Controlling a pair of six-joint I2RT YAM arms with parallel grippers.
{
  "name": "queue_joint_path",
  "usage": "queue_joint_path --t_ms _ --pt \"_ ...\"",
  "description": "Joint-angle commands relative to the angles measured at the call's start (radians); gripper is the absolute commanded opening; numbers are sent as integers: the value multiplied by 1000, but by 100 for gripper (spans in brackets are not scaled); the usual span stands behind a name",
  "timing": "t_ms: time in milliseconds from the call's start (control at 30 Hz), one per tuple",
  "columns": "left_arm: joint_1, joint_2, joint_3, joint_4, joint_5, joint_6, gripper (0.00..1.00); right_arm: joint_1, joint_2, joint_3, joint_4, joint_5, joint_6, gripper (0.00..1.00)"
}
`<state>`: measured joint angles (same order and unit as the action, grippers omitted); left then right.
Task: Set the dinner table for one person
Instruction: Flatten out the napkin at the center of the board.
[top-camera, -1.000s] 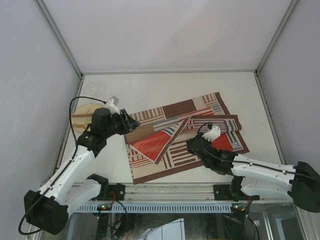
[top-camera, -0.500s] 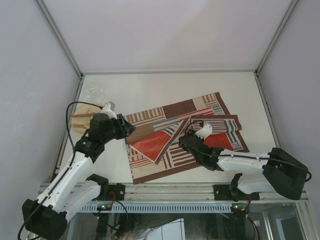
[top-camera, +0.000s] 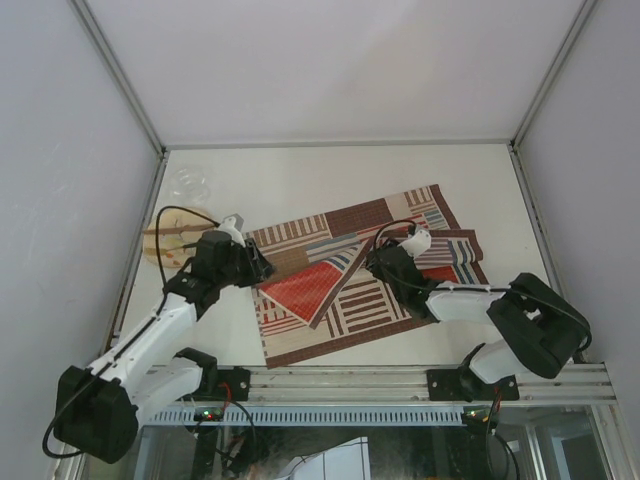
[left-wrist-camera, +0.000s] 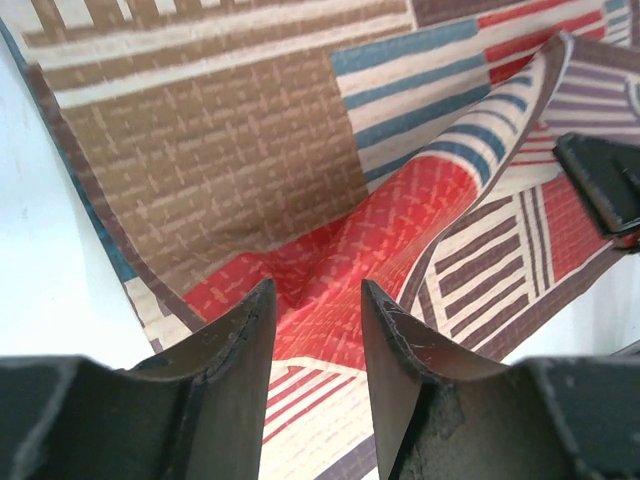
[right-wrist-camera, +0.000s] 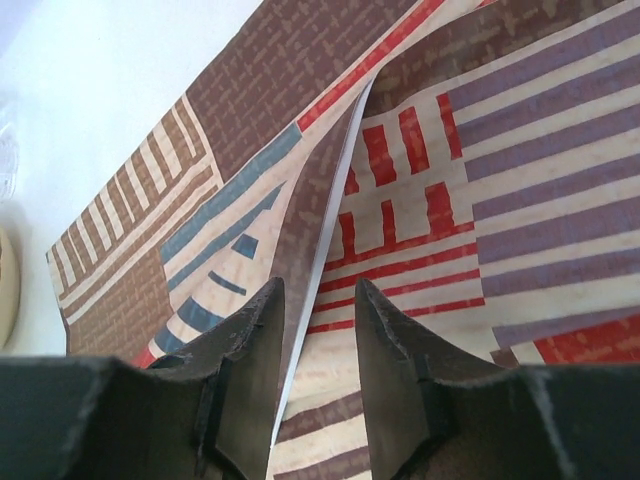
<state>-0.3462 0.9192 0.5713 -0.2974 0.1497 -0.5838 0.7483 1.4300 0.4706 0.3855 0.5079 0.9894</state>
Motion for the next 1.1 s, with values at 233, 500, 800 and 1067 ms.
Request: queue_joint_path --t_ms 233,500,800,1067 --pt "-16 -81 -129 55 46 -51 44 -56 129 84 162 -75 -12 34" --pt "-18 -199 -185 -3 64 -83 44 -72 219 119 222 -110 0 19" --pt "-19 -177 -166 -11 56 -93 44 -58 158 128 135 -117 14 0" --pt "-19 -84 -122 39 50 -41 43 47 -8 86 -41 -38 17 0"
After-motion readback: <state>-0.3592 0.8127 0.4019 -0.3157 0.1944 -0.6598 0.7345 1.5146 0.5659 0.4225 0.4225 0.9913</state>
